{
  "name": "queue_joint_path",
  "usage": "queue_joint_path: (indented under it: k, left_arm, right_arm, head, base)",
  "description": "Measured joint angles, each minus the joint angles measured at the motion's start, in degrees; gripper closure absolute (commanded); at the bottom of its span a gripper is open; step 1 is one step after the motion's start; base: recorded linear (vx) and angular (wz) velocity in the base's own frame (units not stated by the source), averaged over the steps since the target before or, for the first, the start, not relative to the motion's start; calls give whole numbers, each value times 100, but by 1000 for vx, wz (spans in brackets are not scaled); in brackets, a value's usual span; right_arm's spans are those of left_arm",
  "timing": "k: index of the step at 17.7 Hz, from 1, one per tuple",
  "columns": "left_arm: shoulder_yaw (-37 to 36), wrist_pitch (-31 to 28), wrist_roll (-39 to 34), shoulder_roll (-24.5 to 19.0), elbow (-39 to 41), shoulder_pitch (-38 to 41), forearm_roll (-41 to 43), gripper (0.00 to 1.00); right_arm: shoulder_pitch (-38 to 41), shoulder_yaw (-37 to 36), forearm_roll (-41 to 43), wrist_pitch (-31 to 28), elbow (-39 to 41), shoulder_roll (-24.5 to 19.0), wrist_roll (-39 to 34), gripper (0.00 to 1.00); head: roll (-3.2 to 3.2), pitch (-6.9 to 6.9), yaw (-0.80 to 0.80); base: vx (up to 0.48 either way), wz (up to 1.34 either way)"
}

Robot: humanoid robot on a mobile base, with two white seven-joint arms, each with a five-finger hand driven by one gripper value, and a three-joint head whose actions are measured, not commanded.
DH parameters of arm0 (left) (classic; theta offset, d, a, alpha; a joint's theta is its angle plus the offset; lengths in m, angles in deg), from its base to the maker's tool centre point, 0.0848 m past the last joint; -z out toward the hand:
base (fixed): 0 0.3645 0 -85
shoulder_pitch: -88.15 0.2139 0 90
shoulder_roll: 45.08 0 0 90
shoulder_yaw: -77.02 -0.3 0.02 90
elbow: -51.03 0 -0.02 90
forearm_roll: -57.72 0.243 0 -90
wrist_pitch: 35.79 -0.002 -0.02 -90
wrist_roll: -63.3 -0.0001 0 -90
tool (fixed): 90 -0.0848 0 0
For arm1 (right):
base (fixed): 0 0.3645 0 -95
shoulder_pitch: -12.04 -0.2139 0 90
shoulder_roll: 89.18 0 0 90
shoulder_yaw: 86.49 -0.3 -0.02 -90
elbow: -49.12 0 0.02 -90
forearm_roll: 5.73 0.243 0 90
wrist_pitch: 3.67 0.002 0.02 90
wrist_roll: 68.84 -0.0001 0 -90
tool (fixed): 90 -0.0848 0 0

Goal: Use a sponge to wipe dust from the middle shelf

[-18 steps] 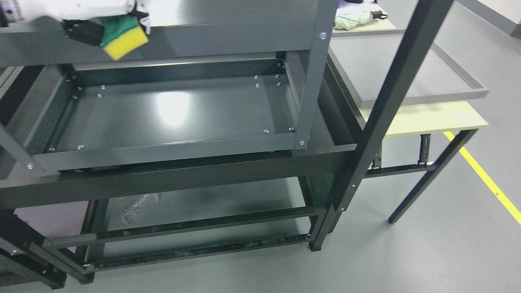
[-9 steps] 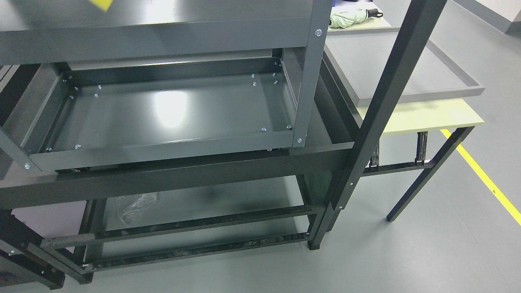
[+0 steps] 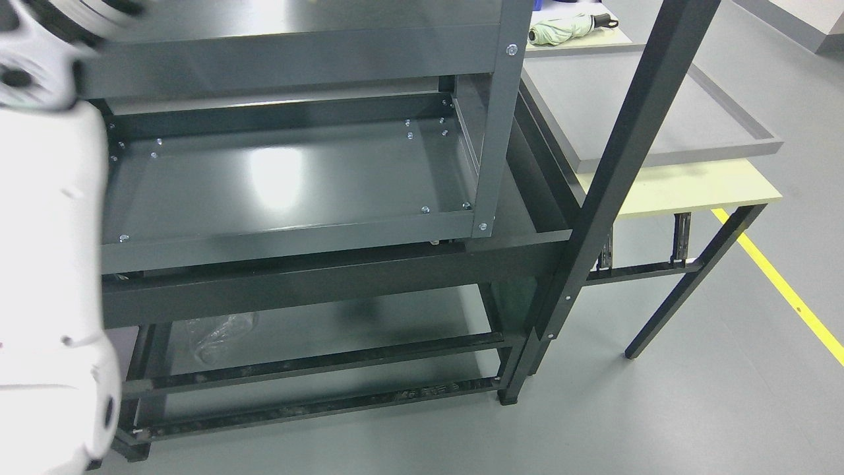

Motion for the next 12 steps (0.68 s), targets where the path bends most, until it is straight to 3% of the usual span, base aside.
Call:
queue_joint_path:
  k: [4, 8, 12]
  left_arm:
    - [-860, -4, -901, 335, 111, 1373, -404, 99]
    - [-1475, -85, -1107, 574, 204, 3075, -745, 98]
    - [-1405, -289, -1809, 715, 271, 4098, -1081, 99]
  right_arm:
    - [0, 0, 0, 1, 0, 0, -3, 0]
    - [0, 0, 0, 3, 0, 0, -5, 0]
    - [0, 0, 0, 3, 0, 0, -6, 0]
  head:
    - [0, 0, 0]
    - [0, 0, 0]
    - [0, 0, 0]
  base:
    - [0, 0]
    - [0, 0]
    - [0, 0]
